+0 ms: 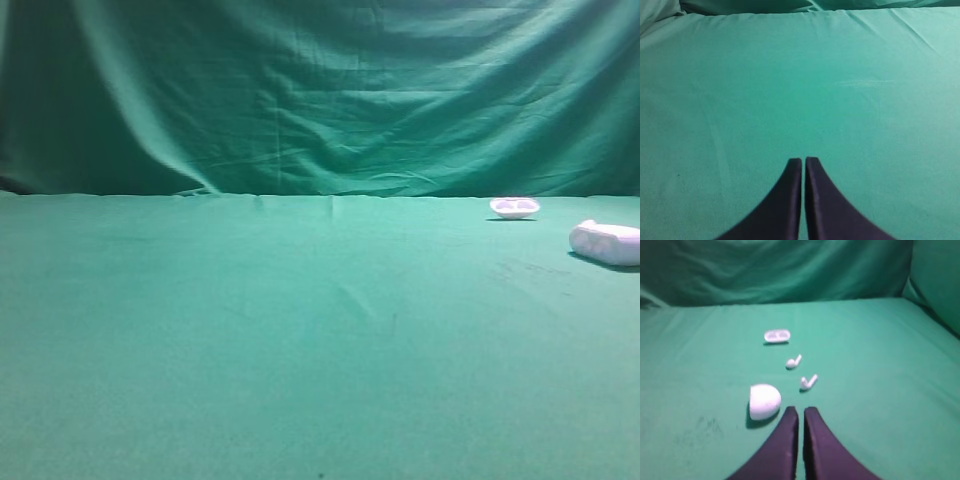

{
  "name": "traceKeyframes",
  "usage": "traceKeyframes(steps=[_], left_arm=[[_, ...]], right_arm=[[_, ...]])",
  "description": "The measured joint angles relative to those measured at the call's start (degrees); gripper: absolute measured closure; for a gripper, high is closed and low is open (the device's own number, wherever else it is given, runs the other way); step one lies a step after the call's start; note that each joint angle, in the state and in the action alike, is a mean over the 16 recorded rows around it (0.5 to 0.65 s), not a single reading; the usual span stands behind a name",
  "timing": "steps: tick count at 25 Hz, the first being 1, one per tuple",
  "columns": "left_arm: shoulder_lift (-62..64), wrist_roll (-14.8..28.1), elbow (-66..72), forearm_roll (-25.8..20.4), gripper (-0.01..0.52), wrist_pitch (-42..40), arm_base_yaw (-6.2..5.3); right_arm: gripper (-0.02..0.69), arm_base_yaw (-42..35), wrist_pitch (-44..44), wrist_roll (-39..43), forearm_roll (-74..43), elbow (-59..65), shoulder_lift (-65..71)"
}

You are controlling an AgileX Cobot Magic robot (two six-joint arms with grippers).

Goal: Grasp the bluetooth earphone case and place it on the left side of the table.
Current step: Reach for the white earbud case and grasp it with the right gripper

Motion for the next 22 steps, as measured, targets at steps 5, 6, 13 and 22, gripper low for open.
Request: traceKeyframes(steps=[5,6,13,22], left_arm=[[0.0,0.0,0.0,0.0,0.514,0.0,0.0],[0.0,0.0,0.0,0.0,0.514,0.0,0.0],[0.0,0.0,0.0,0.0,0.514,0.0,0.0],[0.0,0.0,0.0,0.0,0.514,0.0,0.0]], right_arm=[[0.665,0.0,-6.2,0.4,0.8,-0.5,0.0],[0.665,0.0,-6.5,0.6,1.1,-1.0,0.2],[0.665,0.0,-1.3,2.5,3.1,-7.7,5.0],[0.665,0.0,17.8,3.1,5.3,-20.2,22.0]])
